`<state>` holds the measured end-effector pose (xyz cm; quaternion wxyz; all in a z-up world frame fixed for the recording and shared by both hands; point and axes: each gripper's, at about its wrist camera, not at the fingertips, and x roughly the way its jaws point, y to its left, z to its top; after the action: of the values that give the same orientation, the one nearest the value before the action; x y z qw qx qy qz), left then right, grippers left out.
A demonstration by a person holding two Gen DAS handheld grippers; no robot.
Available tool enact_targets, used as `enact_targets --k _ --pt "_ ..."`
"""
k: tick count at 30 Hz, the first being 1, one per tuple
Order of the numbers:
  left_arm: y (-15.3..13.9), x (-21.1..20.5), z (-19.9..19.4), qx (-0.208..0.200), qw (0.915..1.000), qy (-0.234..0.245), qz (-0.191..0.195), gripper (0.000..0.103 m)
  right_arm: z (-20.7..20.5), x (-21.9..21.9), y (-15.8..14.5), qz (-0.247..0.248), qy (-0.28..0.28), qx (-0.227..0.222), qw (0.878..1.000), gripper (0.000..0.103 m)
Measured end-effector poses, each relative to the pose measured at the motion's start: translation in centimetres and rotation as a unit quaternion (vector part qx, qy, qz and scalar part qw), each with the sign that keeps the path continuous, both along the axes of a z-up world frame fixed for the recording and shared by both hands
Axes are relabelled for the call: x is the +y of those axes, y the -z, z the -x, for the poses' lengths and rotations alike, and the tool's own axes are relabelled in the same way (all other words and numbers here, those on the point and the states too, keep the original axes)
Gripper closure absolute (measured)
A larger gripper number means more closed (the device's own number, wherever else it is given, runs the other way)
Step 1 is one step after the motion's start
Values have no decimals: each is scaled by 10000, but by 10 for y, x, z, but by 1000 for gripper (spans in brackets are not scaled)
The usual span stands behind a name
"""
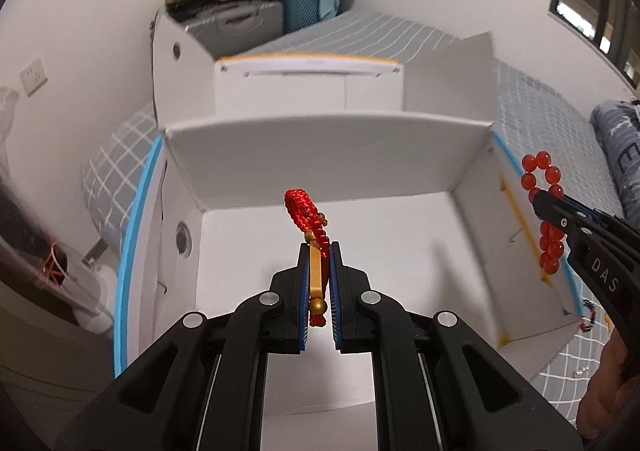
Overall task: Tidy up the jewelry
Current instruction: 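Carry both held bracelets over the open white box, then open both tools to drop the bracelets into the box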
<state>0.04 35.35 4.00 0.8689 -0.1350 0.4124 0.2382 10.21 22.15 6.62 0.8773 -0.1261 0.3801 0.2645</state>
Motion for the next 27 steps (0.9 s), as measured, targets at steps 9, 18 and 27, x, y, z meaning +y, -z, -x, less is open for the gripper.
enact_targets --k 9,18,27 --pt "22 11 -7 372 9989 -78 268 95 -15 22 36 349 -164 789 9961 90" --pt "32 14 -10 624 9974 -114 347 94 -21 30 59 571 -151 1160 9915 90" --pt "28 14 -7 620 9975 -179 302 80 -21 29 61 561 -179 1287 9899 88"
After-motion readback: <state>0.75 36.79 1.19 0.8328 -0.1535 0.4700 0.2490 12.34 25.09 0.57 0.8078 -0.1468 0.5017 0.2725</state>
